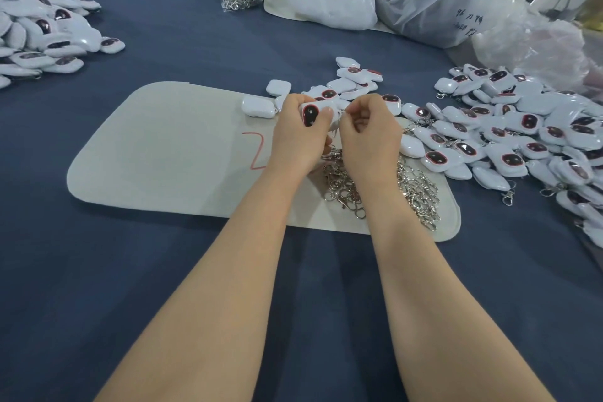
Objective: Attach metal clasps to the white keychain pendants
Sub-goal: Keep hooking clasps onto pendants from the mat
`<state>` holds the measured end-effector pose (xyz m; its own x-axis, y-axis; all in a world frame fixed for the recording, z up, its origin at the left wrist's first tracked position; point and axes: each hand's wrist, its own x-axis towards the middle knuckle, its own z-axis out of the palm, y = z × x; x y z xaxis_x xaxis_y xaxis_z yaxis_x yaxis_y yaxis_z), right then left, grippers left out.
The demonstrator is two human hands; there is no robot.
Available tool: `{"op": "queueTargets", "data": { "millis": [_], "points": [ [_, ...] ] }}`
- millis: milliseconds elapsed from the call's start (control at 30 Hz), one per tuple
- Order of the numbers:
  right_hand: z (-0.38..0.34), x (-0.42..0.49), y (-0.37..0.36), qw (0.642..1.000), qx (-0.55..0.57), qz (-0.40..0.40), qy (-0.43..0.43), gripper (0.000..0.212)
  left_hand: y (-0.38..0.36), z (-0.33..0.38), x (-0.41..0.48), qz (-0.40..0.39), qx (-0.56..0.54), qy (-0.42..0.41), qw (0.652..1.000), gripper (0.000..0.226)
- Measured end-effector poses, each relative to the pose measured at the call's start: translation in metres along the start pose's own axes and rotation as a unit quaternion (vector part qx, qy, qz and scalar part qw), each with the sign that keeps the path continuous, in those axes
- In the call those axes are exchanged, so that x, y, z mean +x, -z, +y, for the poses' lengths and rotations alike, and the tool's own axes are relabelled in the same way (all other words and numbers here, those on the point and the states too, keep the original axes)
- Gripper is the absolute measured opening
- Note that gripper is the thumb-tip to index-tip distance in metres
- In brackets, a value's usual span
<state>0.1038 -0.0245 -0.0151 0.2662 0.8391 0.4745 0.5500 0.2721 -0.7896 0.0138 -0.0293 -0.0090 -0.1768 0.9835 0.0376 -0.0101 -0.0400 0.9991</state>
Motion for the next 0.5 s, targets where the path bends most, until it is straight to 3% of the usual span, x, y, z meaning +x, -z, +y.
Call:
{"op": "queueTargets", "data": {
  "millis": [500],
  "points": [
    [0.0029, -0.0014, -0.0031, 0.995, -0.074, -0.034, 0.051, 0.008, 0.0026, -0.0023, 0.0029, 0.03, 0.063, -0.036, 0.997, 0.015]
  ]
}}
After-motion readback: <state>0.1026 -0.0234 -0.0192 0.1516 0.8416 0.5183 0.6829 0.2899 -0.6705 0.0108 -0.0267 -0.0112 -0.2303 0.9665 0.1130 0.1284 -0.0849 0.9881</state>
